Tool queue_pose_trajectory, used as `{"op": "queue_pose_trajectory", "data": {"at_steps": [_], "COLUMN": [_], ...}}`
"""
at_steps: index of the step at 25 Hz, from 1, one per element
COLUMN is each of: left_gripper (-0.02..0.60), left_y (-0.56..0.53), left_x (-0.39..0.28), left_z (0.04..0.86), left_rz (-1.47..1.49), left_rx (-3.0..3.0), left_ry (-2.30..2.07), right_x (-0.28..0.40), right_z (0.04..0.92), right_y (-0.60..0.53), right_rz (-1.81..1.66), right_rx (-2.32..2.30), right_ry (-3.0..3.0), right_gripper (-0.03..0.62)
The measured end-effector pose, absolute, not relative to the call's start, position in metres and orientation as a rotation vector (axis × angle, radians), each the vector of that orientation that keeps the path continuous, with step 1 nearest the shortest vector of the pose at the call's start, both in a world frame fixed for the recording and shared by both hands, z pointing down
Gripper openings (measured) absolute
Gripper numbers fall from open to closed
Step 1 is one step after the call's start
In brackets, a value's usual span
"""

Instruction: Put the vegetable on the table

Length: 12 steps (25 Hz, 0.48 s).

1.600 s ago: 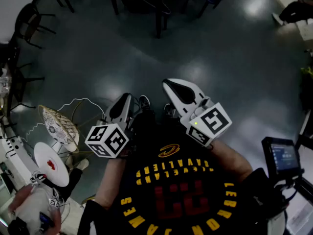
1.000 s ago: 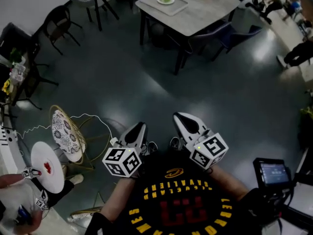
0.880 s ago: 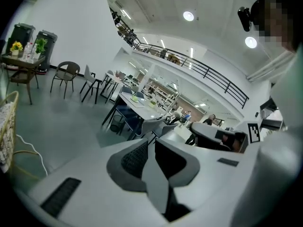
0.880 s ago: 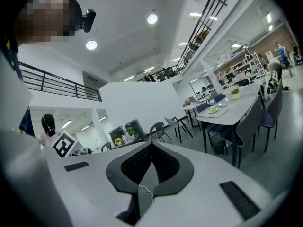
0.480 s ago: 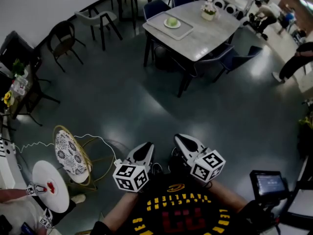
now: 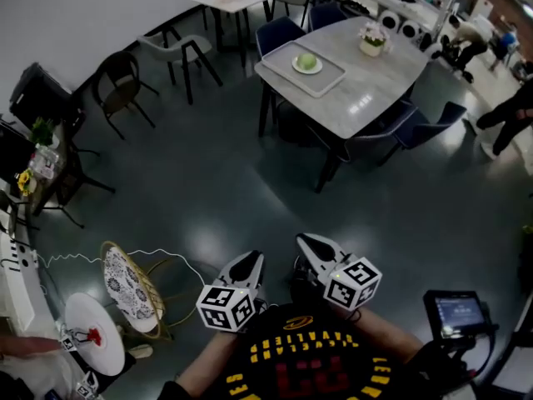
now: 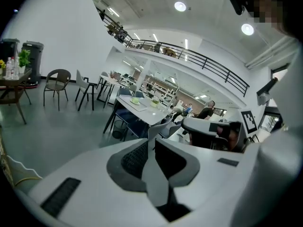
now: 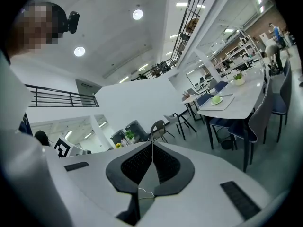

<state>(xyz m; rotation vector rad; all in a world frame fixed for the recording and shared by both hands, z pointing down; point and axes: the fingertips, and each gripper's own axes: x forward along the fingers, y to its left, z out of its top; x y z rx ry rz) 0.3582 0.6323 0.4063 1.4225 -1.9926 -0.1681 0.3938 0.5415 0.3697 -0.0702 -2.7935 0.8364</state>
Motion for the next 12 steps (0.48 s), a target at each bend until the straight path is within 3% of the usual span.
{"op": "queue_pose_trajectory", "data": {"at_steps": [12], "left_gripper": [0.049], "left_y": [0.534], "left_x": [0.305], "left_z": [0.385], "left_rz": [-0.170], "left_rx": [1.393], "left_ry": [-2.081], "right_x": [0.336], "right_z": [0.364], "right_y": [0.437], "right_rz": [0.854], "right_rx": [-0.145], "right_ry": [-2.795], "right_gripper": [0.006]}}
